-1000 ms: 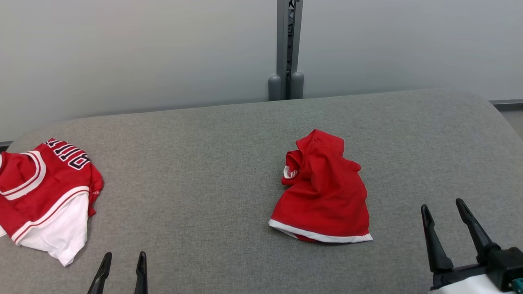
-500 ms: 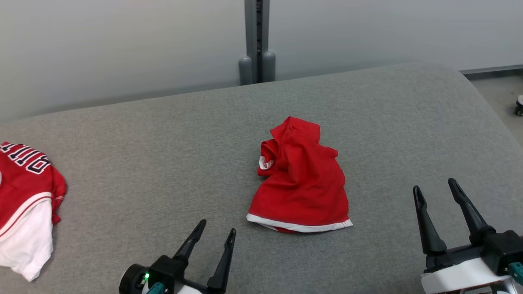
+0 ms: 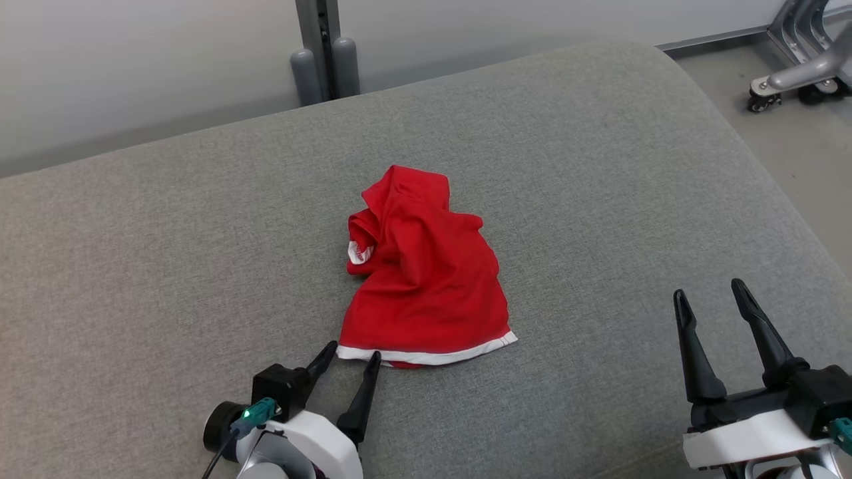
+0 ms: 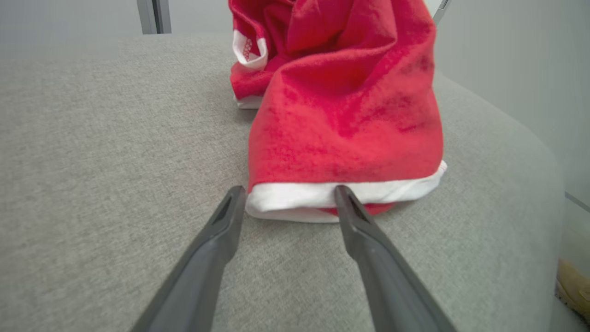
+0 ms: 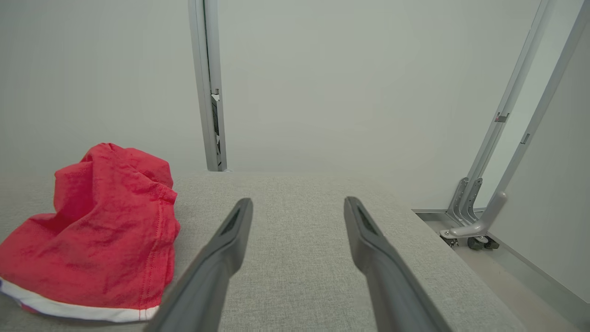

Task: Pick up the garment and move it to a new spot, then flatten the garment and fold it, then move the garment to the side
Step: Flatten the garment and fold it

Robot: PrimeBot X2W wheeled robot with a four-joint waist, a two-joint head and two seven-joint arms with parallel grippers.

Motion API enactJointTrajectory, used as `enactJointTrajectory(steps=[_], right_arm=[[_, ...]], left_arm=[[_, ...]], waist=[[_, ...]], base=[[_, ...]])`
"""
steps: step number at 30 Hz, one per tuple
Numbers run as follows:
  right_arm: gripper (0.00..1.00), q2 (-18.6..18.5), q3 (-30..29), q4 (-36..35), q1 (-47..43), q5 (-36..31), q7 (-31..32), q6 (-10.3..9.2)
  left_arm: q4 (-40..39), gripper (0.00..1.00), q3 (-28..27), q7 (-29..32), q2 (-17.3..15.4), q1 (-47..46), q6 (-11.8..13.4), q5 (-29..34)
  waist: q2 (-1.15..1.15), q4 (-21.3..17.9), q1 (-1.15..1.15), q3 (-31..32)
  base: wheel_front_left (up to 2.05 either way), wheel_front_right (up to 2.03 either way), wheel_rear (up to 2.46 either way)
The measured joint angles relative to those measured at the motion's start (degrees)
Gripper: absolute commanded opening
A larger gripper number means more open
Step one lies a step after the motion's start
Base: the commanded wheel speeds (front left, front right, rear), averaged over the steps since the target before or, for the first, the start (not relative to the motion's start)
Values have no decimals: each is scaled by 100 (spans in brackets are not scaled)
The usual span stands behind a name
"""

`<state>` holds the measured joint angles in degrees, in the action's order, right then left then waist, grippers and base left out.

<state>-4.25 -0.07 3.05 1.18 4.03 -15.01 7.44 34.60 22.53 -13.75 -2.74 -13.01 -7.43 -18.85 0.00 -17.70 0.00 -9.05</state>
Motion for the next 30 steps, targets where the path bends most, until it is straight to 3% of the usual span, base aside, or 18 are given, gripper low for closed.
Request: enactJointTrajectory(steps=[1,3,4,5,6,12,22,30], right_arm=[[100,3,-1,1,2,0,0,0],[100,8,-5,2,2,0,0,0],[100,11,-16,2,4,0,0,0],[100,16,-32,1,7,0,0,0],[100,19,-52,1,9,-1,0,0],[100,34,-71,1,27,-1,0,0],[100,7,-96,7,-32,-5,0,0],[100,8,-75,32,-67,-7,0,0]], left_arm=[[65,100,4,-15,-7,-42,0,-13],[155,68,19,-41,-14,-97,0,-55],[166,43,49,-47,-14,-113,0,-96],[159,26,112,-53,-25,-141,0,-137],[137,0,183,-69,-29,-167,0,-198],[-255,0,497,-102,-78,-187,-1,-625],[-1367,0,215,-49,-400,-123,63,-988],[-2884,0,-62,835,-927,138,523,-1120]], waist=[[0,-26,0,-13],[0,-50,0,-34],[0,-48,0,-42],[0,-42,0,-47],[0,-28,0,-50],[0,113,0,-30],[0,395,0,98],[0,630,0,231]], base=[[0,0,0],[0,0,0],[0,0,0],[0,0,0],[0,0,0],[0,0,0],[0,0,0],[0,0,0]])
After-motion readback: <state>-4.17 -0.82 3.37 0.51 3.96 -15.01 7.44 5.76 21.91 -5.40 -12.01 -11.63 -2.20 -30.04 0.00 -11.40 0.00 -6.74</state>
